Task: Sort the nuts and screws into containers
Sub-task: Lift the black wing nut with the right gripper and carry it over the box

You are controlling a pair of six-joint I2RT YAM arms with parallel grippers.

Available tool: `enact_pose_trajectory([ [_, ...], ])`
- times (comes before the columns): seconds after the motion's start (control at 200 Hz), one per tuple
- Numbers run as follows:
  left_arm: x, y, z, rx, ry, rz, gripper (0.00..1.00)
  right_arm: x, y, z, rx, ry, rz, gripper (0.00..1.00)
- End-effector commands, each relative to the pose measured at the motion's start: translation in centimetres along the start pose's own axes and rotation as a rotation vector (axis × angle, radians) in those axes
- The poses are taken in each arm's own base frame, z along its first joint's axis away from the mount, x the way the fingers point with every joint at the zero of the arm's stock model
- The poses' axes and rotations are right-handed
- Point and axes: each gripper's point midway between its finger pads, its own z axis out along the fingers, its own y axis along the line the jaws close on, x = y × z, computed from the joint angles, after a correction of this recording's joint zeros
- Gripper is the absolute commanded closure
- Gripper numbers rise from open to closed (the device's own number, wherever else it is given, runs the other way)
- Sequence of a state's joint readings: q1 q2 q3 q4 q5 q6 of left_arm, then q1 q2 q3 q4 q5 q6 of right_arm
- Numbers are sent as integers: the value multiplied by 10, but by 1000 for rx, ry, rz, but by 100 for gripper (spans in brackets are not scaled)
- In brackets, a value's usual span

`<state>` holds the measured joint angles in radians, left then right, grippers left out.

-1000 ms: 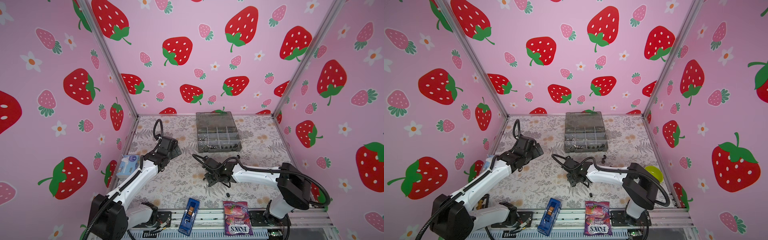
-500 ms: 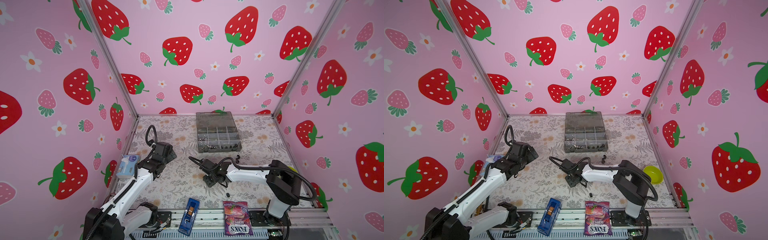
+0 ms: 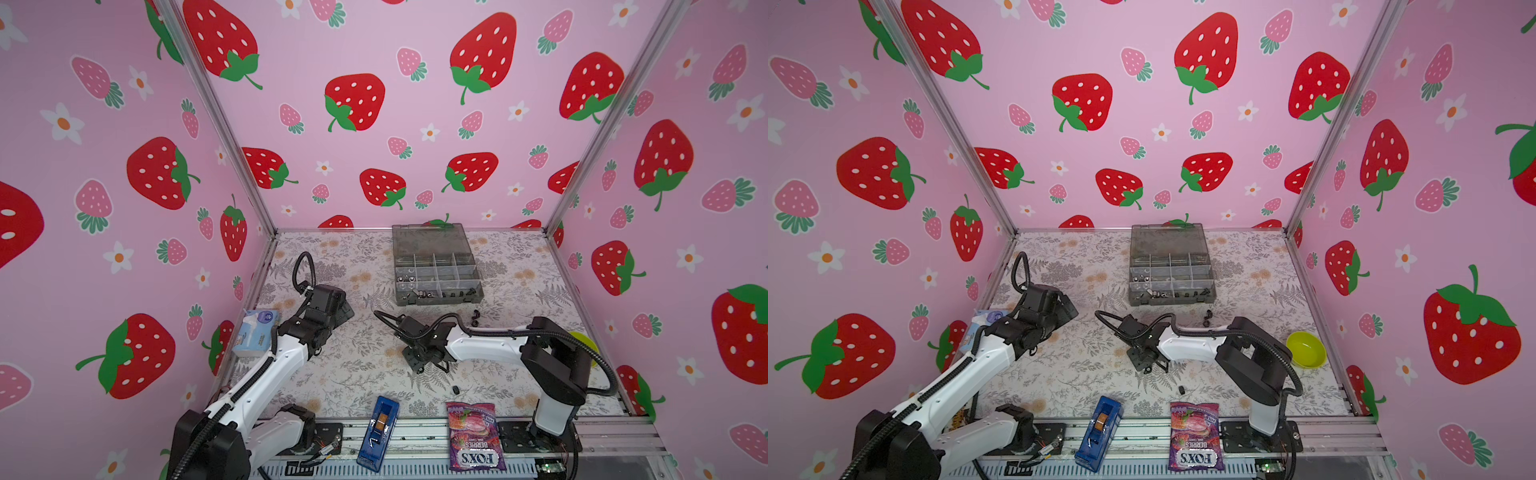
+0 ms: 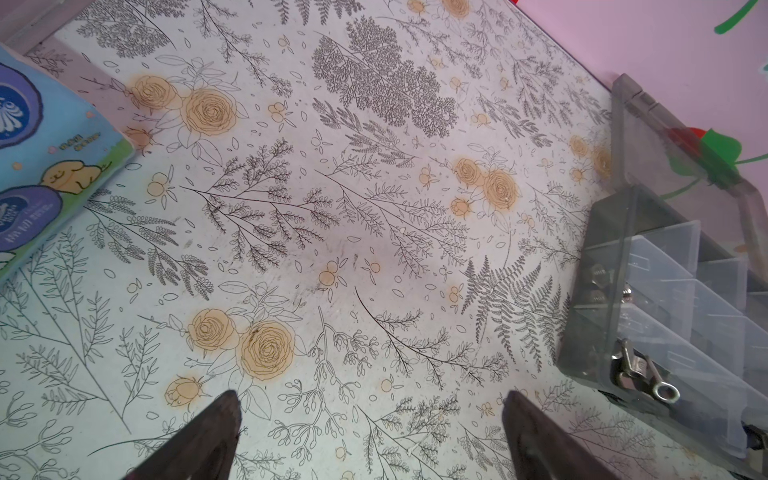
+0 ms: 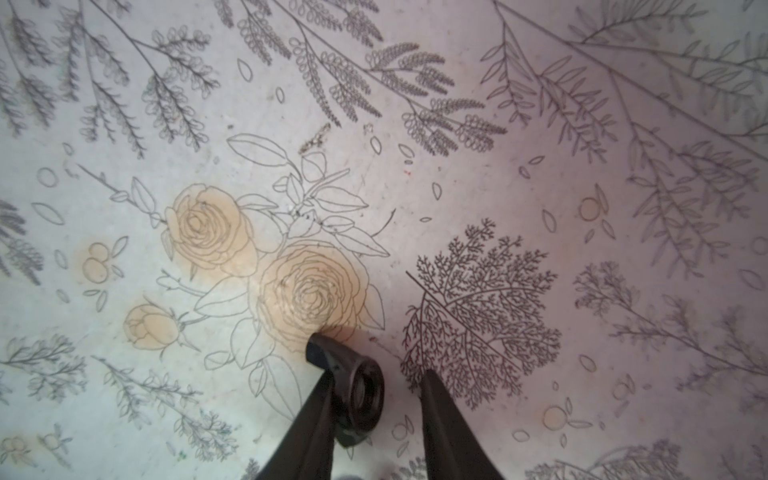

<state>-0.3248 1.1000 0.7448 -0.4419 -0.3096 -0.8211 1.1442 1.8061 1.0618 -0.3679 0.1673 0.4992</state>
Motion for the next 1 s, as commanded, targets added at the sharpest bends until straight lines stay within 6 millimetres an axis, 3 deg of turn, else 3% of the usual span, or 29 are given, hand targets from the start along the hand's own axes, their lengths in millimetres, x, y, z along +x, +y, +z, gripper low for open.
enact_pose_trajectory([
  [0.0, 0, 2, 3, -6, -3, -28, 1, 0, -7, 8, 29, 14, 5, 67],
  [0.64, 4, 1, 10, -14, 24, -31, 1, -9, -5, 2, 1, 5, 26, 94],
  [0.85, 0, -1, 8, -16, 19, -25, 1, -34, -13, -23, -15, -70, 92, 100],
  [0.995, -2, -1, 6, -19, 17, -31, 1, -60, -33, -49, -22, -153, 171, 100],
])
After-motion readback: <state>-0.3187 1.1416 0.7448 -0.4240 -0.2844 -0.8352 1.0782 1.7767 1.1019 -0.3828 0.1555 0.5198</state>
